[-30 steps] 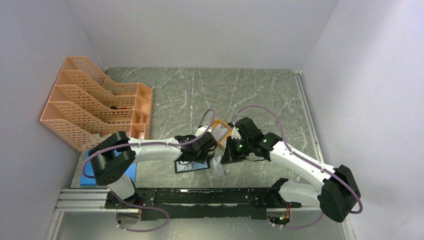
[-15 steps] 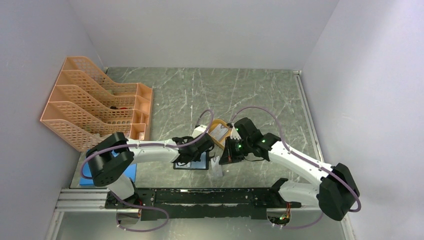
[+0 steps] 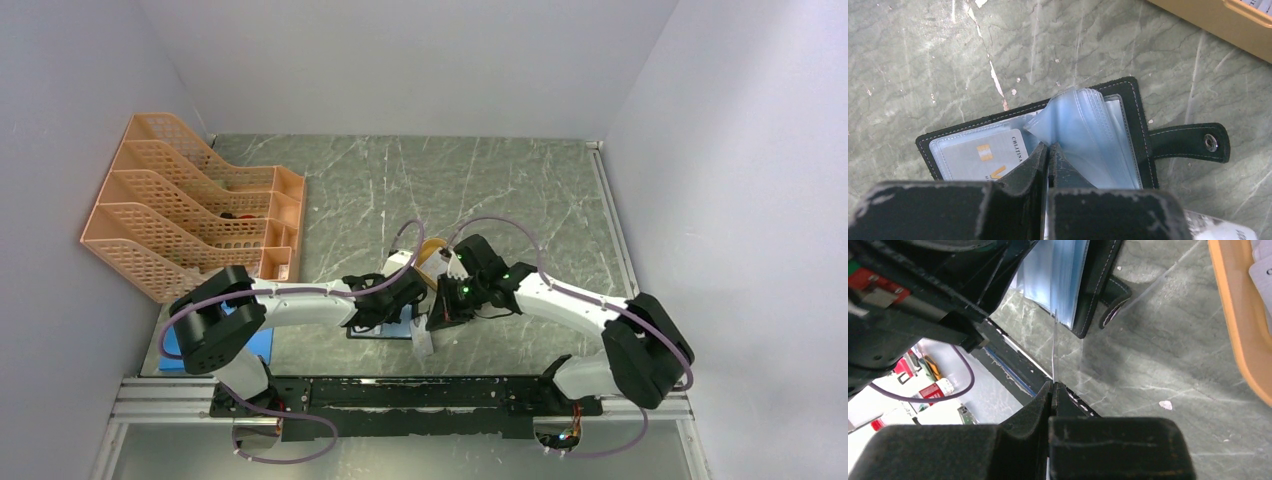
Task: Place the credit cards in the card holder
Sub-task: Turn over the card slot in the card holder.
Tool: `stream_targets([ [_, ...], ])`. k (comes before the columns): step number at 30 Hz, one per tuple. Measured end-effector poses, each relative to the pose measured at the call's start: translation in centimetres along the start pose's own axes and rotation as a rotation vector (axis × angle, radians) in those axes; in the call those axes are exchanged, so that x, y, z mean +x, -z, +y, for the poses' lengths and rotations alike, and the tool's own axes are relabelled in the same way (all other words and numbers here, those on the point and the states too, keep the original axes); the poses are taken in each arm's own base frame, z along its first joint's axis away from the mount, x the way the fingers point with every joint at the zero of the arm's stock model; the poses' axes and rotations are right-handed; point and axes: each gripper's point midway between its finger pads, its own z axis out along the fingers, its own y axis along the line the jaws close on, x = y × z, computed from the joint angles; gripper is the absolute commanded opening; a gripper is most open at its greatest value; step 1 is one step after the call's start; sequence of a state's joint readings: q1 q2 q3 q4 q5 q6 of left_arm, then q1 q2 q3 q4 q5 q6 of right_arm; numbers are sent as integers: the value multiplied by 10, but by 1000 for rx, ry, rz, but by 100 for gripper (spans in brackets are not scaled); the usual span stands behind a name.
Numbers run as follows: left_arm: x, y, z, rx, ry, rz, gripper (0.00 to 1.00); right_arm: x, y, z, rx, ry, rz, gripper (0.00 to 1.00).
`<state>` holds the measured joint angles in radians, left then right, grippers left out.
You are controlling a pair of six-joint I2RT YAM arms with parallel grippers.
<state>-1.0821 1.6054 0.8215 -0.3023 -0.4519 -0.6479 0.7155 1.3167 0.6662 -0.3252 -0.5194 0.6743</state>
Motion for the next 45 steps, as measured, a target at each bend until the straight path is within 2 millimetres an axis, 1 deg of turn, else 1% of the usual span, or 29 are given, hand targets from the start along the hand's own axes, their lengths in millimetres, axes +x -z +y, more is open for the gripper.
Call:
stream_targets([
  [5, 0, 0, 0, 0, 2, 0, 5, -2, -11, -6, 13, -10, 26, 0],
  [10, 0, 0, 0, 2, 6, -3, 5, -7, -14, -5, 14, 0, 22, 0],
  [19, 0, 0, 0, 5, 11, -7, 5, -31, -10, 9, 3, 53, -40, 0],
  [23, 0, 0, 0, 5, 12, -7, 5, -38, -13, 8, 11, 62, -42, 0],
  [29, 0, 0, 0, 7, 14, -11, 5, -39, -20, -6, 43, 34, -25, 0],
  [35, 1, 0, 0, 9, 19, -12, 5, -40, -20, -9, 45, 34, -25, 0],
  [45, 1, 0, 0, 9, 22, -13, 5, -33, -27, -13, 35, 30, 21, 0],
])
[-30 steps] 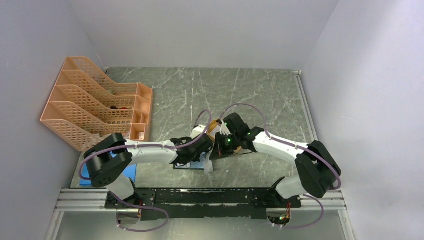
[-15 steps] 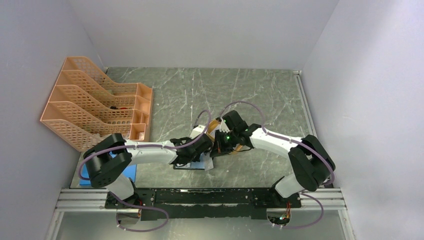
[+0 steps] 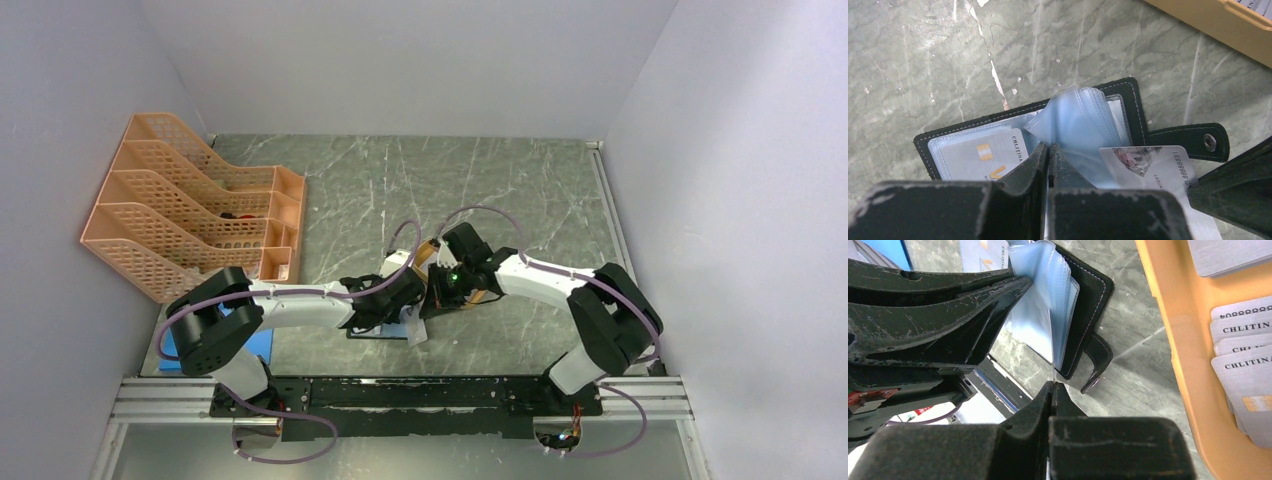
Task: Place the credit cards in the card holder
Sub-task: Turn over the card slot in the card holder.
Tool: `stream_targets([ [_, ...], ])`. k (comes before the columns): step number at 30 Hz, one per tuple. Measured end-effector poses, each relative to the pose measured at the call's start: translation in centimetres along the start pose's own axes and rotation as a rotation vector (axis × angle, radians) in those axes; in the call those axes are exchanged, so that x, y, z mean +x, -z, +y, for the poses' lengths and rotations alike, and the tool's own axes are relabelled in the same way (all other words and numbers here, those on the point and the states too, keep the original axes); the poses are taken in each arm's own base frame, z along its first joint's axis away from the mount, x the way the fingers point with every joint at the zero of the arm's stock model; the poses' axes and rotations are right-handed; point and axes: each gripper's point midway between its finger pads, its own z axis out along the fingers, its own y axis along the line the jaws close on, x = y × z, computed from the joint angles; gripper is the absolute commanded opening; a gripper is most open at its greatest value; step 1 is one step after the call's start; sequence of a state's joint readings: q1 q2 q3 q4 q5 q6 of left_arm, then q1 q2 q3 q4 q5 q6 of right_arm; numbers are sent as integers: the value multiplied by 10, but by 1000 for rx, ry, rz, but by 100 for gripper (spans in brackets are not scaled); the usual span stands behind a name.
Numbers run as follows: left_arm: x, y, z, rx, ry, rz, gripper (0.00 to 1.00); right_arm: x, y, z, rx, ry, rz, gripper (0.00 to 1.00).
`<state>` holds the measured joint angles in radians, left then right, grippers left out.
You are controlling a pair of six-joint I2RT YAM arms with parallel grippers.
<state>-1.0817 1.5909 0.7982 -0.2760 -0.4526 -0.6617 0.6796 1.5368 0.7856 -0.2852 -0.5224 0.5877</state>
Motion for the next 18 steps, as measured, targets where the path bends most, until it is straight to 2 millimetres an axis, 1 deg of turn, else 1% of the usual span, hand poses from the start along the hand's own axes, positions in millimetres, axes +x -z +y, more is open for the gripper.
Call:
stream_targets([
  [5, 0, 0, 0, 0, 0, -1, 5, 1, -4, -1, -5, -2, 15, 0],
  [9, 0, 0, 0, 0, 0, -1, 5, -3, -2, -2, 4, -3, -3, 0],
  [13, 0, 0, 0, 1, 1, -2, 5, -14, 13, -3, 17, -5, -59, 0],
  [15, 0, 0, 0, 4, 3, -5, 5, -21, 21, -1, 20, 6, -90, 0],
  [18, 0, 0, 0, 6, 5, -8, 5, -29, 25, 3, 13, 23, -113, 0],
])
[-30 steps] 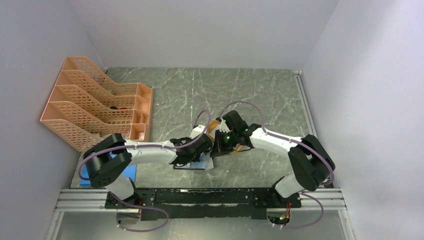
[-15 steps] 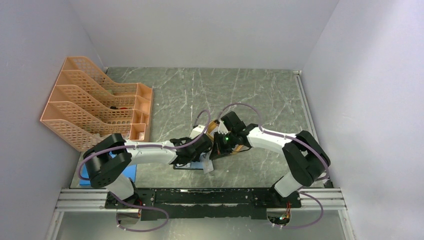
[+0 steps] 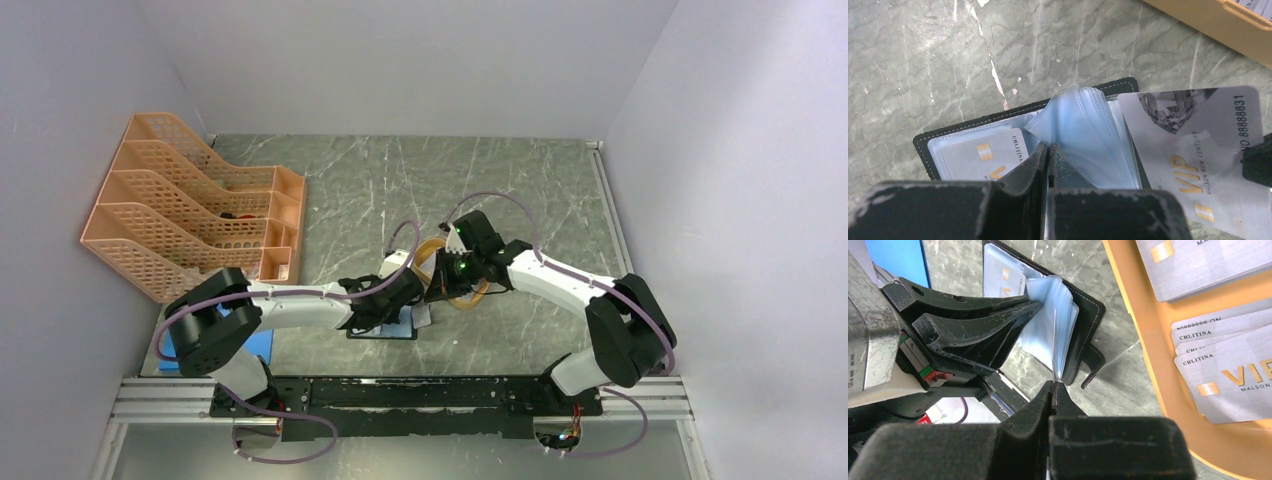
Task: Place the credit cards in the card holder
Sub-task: Turn over the card slot in the card holder.
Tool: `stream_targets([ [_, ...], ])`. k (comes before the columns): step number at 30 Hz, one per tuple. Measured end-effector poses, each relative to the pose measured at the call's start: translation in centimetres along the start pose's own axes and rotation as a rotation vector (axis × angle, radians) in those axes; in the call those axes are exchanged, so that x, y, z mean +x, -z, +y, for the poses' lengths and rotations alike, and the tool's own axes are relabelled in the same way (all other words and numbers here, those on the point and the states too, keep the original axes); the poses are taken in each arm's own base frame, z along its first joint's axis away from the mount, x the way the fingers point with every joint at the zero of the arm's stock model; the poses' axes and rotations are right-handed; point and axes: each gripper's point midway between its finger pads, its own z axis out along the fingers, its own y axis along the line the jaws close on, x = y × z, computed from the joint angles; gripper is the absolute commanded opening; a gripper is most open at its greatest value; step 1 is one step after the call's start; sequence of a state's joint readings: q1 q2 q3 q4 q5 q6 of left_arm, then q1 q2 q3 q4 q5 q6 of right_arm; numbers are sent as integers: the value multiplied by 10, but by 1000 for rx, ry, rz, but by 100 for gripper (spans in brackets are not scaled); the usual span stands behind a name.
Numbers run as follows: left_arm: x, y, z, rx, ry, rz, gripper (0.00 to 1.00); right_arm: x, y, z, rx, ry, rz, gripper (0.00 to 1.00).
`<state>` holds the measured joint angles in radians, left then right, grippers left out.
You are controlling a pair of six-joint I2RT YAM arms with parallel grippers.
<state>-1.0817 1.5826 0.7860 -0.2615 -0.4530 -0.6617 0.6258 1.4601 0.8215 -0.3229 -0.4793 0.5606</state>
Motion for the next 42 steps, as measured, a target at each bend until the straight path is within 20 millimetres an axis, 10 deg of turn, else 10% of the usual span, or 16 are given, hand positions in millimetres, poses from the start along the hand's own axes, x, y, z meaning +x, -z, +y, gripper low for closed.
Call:
stream_targets([
  [42, 3, 4, 1, 12, 15, 4, 5, 23, -25, 8, -38, 18, 144, 0],
])
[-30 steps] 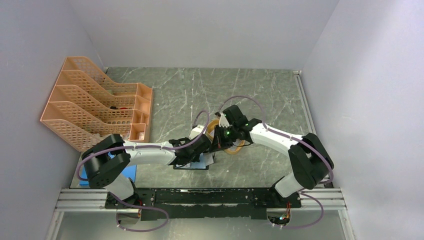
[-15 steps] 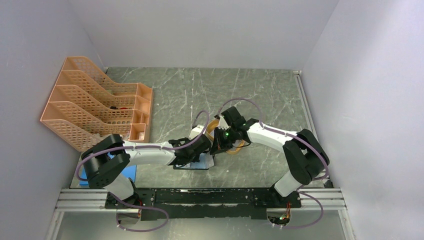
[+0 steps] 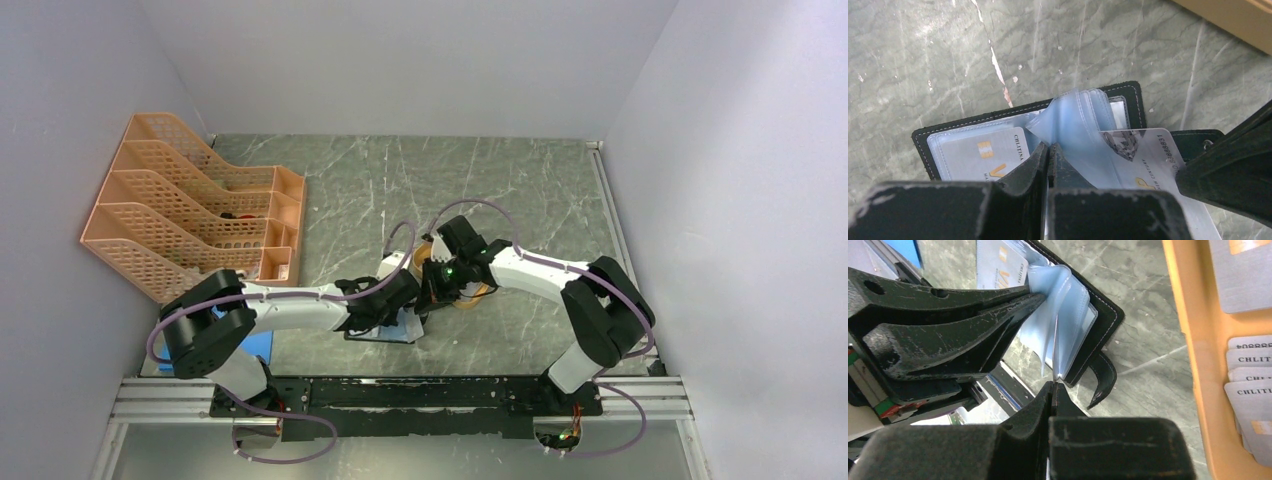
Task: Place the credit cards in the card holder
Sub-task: Turn over the card slot in the card holder.
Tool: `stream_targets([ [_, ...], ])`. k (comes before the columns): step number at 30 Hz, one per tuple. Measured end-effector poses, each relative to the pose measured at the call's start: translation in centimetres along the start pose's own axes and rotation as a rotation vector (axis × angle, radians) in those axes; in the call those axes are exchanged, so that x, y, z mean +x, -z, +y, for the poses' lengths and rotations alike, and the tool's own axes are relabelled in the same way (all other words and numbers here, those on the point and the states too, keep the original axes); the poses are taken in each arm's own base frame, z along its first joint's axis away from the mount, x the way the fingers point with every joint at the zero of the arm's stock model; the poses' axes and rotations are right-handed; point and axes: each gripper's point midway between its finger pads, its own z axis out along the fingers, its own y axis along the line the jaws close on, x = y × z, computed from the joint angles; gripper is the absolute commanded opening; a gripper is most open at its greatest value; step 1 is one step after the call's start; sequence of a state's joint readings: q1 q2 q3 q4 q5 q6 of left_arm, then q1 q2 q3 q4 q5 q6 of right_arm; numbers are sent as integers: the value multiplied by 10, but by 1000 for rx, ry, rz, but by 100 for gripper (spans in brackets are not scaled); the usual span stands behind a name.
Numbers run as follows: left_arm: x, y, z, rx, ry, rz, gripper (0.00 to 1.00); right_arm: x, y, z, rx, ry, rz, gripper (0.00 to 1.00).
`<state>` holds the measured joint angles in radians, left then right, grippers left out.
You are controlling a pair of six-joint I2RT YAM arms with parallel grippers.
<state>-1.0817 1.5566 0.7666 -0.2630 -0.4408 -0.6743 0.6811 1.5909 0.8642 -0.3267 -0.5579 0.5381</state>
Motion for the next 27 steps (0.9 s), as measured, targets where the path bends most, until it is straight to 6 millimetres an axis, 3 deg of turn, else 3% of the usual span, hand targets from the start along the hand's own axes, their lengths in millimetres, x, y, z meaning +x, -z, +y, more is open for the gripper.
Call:
stream_targets([
  [7, 7, 13, 6, 1, -6, 45, 29, -3, -1, 6, -27, 11, -8, 0],
  [12, 1, 28, 8, 12, 6, 41, 42, -3, -1, 9, -40, 11, -8, 0],
  [27, -21, 57, -1, 93, 74, -6, 55, -3, -4, 34, -132, 19, -6, 0],
])
